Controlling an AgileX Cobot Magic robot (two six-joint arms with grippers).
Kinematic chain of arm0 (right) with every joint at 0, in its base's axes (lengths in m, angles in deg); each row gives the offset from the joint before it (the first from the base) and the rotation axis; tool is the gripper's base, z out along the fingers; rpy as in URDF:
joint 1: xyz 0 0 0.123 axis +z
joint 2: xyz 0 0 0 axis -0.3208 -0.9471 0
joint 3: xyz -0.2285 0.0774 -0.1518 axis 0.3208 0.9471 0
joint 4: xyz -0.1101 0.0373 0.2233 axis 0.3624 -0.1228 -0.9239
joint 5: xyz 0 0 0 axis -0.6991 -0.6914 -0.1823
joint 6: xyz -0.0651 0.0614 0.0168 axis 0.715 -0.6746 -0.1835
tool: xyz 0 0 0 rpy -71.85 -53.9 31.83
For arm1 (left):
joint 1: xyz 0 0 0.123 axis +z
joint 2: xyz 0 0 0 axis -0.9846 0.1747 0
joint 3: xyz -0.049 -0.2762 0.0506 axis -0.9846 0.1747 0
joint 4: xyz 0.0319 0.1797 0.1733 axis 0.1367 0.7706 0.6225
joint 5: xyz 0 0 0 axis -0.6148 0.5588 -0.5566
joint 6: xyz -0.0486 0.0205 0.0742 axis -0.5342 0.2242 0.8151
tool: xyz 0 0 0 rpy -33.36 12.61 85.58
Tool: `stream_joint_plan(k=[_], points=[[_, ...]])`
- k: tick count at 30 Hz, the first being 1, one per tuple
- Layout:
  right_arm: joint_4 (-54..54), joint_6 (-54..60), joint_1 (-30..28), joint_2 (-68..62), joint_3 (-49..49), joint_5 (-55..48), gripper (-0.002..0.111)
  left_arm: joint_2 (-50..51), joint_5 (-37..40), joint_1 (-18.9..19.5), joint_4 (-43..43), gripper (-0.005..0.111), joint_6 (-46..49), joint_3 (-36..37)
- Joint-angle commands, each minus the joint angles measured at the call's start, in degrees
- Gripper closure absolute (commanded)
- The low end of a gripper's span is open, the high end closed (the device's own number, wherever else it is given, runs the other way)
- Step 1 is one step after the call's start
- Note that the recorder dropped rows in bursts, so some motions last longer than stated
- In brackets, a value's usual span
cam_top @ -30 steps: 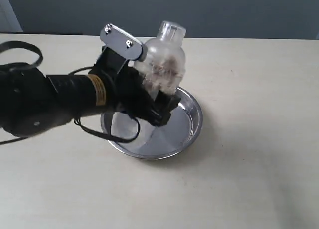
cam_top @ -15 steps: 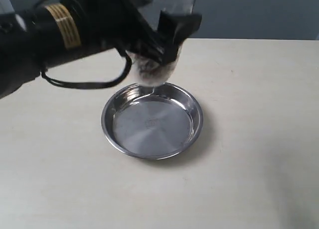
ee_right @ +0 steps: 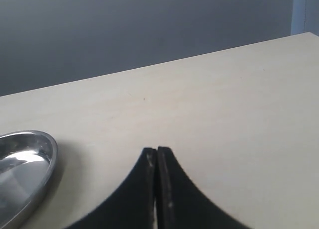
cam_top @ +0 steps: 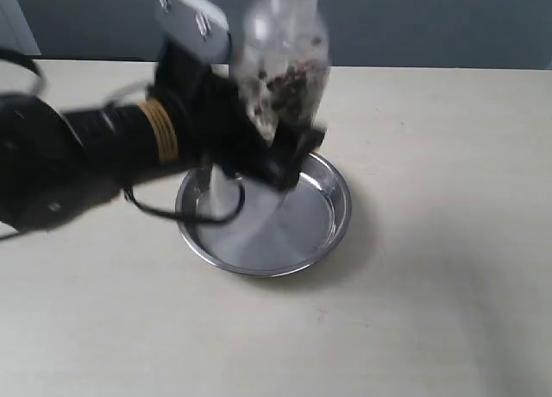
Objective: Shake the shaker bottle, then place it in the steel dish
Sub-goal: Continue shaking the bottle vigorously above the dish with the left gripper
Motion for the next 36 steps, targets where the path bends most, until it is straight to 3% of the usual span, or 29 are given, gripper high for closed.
stream_joint_plan(k=[1, 4, 8, 11, 14, 16, 18, 21, 24, 26, 31, 36], points=[[0.2, 0.1, 0.2, 0.3, 0.0, 0.4, 0.109, -7.8, -2.8, -2.2, 4.8, 0.106, -0.7, -3.9], [0.1, 0.1, 0.2, 0.3, 0.0, 0.4, 0.109, -11.0, -2.4, -1.5, 2.2, 0.106, 1.4, -6.5], [0.1, 0.1, 0.2, 0.3, 0.0, 0.4, 0.109, 0.8, 0.5, 1.0, -4.0, 0.106, 0.8, 1.6], [0.1, 0.1, 0.2, 0.3, 0.0, 0.4, 0.109, -1.6, -6.1, -0.3, -2.9, 0.106, -2.5, 1.8], [0.1, 0.1, 0.2, 0.3, 0.0, 0.4, 0.109, -9.4, -13.4, -1.3, 1.3, 0.106, 0.8, -3.6], [0.1, 0.1, 0.2, 0.3, 0.0, 0.4, 0.109, -9.5, -6.6, -1.3, -3.9, 0.106, 4.7, -3.5], [0.1, 0.1, 0.2, 0.3, 0.0, 0.4, 0.109, -2.5, -0.7, -0.9, -5.1, 0.106, 9.0, 0.7], [0.1, 0.1, 0.2, 0.3, 0.0, 0.4, 0.109, 2.9, -1.3, -0.3, -9.0, 0.106, 7.3, 3.1], [0.1, 0.1, 0.2, 0.3, 0.0, 0.4, 0.109, -6.8, -7.1, -1.8, -2.5, 0.106, 7.0, -1.6], [0.1, 0.1, 0.2, 0.3, 0.0, 0.4, 0.109, -10.1, -7.8, -1.2, -4.2, 0.106, 8.3, -4.8], [0.3, 0.1, 0.2, 0.3, 0.0, 0.4, 0.109, 2.2, 0.1, 2.3, -10.7, 0.106, 7.2, 1.4], [0.3, 0.1, 0.2, 0.3, 0.0, 0.4, 0.109, -10.1, -8.4, -0.8, -0.7, 0.106, 3.6, -3.7]])
